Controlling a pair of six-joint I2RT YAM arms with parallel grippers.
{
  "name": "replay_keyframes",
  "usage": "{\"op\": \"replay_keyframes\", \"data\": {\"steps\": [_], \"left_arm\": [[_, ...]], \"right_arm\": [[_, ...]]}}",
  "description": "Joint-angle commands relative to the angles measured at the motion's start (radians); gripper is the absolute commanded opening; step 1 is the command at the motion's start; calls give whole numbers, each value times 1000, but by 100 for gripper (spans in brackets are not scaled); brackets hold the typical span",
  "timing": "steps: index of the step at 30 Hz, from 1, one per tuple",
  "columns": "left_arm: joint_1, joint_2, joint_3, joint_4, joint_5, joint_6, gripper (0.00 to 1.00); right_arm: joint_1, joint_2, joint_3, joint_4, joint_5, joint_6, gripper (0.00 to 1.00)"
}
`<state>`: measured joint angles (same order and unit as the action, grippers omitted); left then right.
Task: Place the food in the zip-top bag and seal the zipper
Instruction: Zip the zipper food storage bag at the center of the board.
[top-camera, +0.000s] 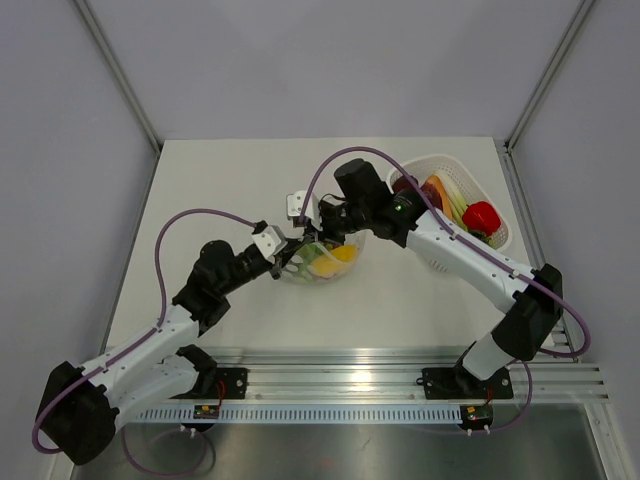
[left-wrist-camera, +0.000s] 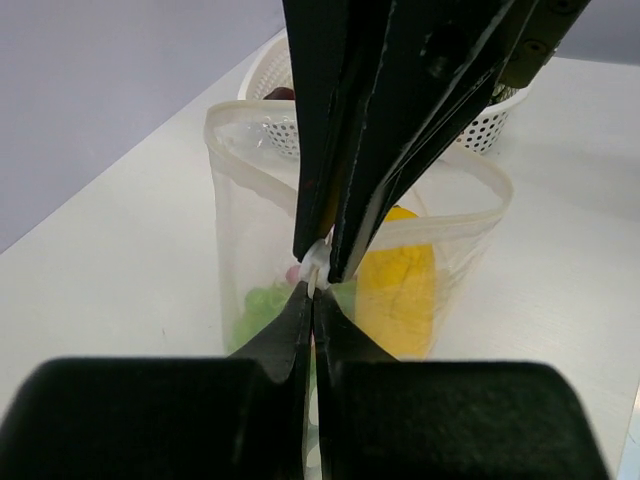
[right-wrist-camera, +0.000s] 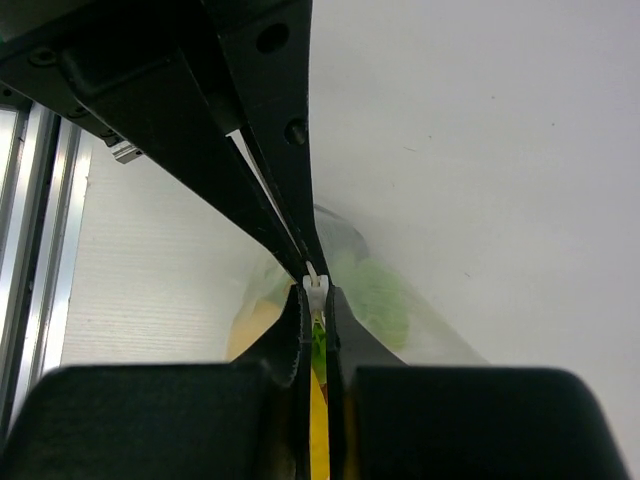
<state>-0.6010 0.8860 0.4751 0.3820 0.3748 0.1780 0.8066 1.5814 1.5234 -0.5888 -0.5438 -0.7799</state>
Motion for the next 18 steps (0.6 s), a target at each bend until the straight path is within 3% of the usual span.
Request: {"op": "replay_keyframes", "data": {"steps": [1, 14, 18], "left_arm": [[1, -8, 31, 8, 16, 0, 0], [63, -55, -18, 146, -140, -100, 0], [95, -52, -4, 158, -264, -130, 0]], "right_arm": [[-21, -44, 20, 46, -19, -2, 0], [-73, -92, -81, 63, 67, 28, 0], [-78, -95, -88, 49, 136, 34, 0]]}}
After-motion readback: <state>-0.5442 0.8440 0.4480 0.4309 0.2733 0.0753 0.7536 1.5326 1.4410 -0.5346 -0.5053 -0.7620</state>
